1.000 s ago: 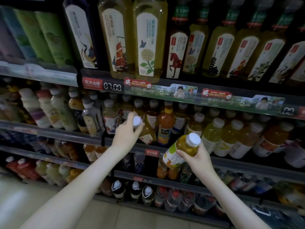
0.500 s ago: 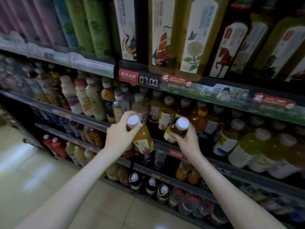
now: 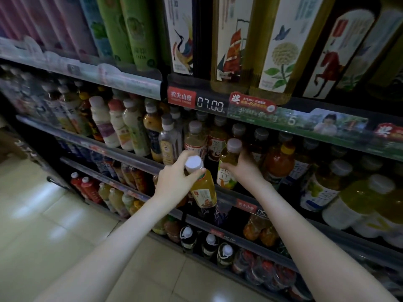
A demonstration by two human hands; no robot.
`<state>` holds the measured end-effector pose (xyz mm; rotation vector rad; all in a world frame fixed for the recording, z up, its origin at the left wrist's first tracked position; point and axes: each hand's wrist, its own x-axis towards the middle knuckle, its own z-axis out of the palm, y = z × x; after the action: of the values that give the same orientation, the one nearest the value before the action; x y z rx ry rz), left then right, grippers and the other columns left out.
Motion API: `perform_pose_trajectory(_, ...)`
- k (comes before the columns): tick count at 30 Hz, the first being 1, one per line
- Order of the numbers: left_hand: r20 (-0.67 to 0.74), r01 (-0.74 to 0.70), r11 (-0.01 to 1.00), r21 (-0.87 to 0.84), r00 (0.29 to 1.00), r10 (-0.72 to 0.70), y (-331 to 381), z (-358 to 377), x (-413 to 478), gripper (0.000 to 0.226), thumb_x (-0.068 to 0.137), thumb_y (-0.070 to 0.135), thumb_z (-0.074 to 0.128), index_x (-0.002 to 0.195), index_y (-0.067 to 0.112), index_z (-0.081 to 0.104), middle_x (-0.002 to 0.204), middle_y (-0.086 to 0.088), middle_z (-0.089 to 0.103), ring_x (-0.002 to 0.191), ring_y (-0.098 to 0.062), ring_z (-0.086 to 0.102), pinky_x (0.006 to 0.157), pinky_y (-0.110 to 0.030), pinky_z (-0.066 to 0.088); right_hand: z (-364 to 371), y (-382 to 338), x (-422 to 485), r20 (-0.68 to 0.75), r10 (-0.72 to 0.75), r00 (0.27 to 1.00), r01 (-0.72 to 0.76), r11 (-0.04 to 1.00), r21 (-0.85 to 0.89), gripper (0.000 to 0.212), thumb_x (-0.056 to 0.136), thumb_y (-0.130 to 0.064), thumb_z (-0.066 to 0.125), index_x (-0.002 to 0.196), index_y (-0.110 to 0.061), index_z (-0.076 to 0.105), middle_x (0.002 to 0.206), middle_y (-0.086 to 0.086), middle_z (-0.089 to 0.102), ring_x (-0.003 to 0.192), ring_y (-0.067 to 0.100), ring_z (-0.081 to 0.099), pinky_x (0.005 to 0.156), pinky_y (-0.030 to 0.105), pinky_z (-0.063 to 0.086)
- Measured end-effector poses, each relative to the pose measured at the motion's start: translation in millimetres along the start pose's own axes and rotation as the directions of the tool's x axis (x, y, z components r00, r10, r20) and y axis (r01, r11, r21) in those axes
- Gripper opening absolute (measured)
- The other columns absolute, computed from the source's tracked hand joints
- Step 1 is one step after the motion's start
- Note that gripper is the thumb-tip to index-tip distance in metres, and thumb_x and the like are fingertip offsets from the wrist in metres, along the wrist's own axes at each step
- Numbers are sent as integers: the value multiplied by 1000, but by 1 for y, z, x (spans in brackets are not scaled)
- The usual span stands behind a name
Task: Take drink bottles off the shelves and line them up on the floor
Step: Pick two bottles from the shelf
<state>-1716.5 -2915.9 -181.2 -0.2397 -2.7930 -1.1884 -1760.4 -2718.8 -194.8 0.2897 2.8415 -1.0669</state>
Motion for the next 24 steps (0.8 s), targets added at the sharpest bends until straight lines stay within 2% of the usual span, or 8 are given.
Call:
perform_pose_trajectory(3, 18, -1, 1000, -20, 1000, 1, 2, 3, 1, 31, 88, 51, 58, 114, 43, 44, 62, 4, 59, 54, -14, 55, 48, -28, 36, -10, -3, -21, -117, -71, 991, 46, 977, -206, 87, 88, -38, 64, 151, -12, 9, 154, 12, 14, 141, 31, 18, 109, 40, 30)
perform_pose_trajectory(5, 37, 0, 999, -33, 999, 1, 3, 5, 0, 32, 87, 50, 60, 114, 43, 44, 64, 9, 58, 53, -14, 55, 47, -27, 37, -24, 0, -38, -298, -232, 926, 105, 916, -387, 73, 91, -29, 60, 150, -12, 20, 152, 12, 22, 136, 34, 25, 107, 43, 32)
perform_pose_trajectory(7, 59, 1, 999, -51, 998, 2, 4, 9, -3, 31, 87, 49, 61, 113, 43, 45, 65, 9, 60, 53, -14, 58, 46, -25, 40, -39, 7, -48, -433, -319, 843, 57, 853, -518, 60, 92, -27, 56, 145, -13, 32, 147, 13, 31, 126, 35, 33, 100, 46, 34)
perform_pose_trajectory(11, 113, -36, 998, -45, 993, 41, 6, 21, -12, 28, 86, 46, 64, 109, 41, 47, 75, 16, 61, 61, -4, 58, 46, -14, 37, -61, 28, -48, -444, -198, 874, -141, 771, -621, 44, 97, -31, 43, 137, -12, 41, 142, 16, 34, 123, 37, 32, 96, 46, 33)
perform_pose_trajectory(13, 147, -49, 999, -18, 988, 51, 6, 30, -17, 29, 86, 47, 64, 109, 41, 47, 81, 14, 64, 71, -8, 60, 53, -17, 43, -68, 35, -50, -426, -186, 885, -115, 801, -588, 36, 100, -28, 38, 130, -11, 48, 141, 18, 33, 120, 40, 37, 90, 47, 40)
perform_pose_trajectory(15, 180, -63, 998, 3, 982, 61, 4, 40, -24, 30, 86, 47, 64, 108, 42, 45, 82, 11, 66, 71, -11, 62, 57, -27, 50, -75, 39, -54, -410, -141, 901, -103, 848, -519, 38, 101, -31, 39, 134, -12, 43, 143, 20, 30, 114, 42, 45, 79, 44, 46)
perform_pose_trajectory(18, 231, -77, 997, -13, 970, 78, 2, 58, -38, 31, 85, 45, 66, 106, 43, 43, 75, 13, 63, 66, -9, 60, 48, -21, 42, -84, 48, -70, -391, -49, 919, -104, 927, -361, 44, 97, -39, 46, 129, -10, 39, 122, 21, 49, 96, 41, 57, 64, 36, 44)
perform_pose_trajectory(24, 379, -101, 995, 0, 921, 94, 2, 108, -69, 33, 84, 45, 67, 110, 41, 46, 81, 19, 61, 73, -8, 61, 47, -12, 33, -87, 83, -144, -504, -72, 860, 5, 991, -132, 29, 93, -39, 55, 104, -15, 42, 93, 1, 51, 83, 25, 54, 65, 34, 40)
